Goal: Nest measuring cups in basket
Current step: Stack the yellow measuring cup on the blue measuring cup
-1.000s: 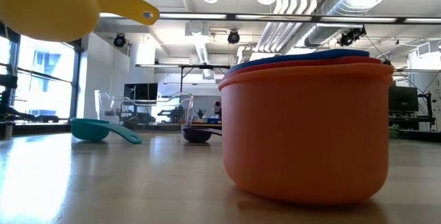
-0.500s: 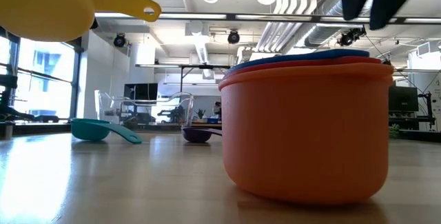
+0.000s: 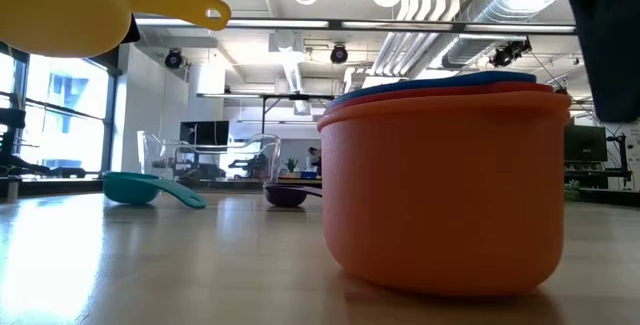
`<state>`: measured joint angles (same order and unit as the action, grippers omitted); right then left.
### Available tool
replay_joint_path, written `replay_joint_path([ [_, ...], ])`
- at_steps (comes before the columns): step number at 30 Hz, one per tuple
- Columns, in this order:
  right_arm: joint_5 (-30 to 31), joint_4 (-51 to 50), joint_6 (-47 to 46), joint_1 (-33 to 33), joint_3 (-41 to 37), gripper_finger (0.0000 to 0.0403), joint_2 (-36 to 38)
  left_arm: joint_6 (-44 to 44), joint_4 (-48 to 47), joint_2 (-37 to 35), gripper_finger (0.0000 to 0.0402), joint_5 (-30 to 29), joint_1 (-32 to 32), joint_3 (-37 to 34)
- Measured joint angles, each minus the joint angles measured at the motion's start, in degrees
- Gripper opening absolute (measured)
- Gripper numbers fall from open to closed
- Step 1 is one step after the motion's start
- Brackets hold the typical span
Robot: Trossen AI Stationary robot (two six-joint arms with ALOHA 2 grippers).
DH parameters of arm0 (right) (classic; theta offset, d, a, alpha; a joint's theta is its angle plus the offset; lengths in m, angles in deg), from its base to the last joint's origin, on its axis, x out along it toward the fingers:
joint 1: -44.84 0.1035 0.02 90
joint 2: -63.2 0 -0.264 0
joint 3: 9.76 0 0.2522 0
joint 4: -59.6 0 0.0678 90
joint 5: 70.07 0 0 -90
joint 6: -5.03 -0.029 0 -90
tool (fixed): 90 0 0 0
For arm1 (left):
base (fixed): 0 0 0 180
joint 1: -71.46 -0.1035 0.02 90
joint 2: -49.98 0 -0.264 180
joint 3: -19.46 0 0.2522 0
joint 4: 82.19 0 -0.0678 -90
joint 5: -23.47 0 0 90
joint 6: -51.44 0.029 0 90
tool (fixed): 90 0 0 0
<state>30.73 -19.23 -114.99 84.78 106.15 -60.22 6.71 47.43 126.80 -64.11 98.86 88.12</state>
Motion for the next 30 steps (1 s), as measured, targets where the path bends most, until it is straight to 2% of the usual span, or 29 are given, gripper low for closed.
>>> replay_joint_path([
  [9, -0.60, 4.68, -0.62, -0.02, 0.00, 0.0099, -3.57, -0.13, 0.00, 0.00, 0.0005, 0.01, 0.00, 0.00],
  [19, 0.35, 7.99, -0.48, -1.32, 0.00, 0.0099, -3.80, -0.12, 0.00, 0.00, 0.0005, 0.01, 0.02, 0.00],
  [30, 2.36, 15.29, 8.48, -6.74, 0.00, 0.0099, -3.82, -0.07, -0.04, 0.00, 0.0005, 0.01, 0.02, 0.00],
])
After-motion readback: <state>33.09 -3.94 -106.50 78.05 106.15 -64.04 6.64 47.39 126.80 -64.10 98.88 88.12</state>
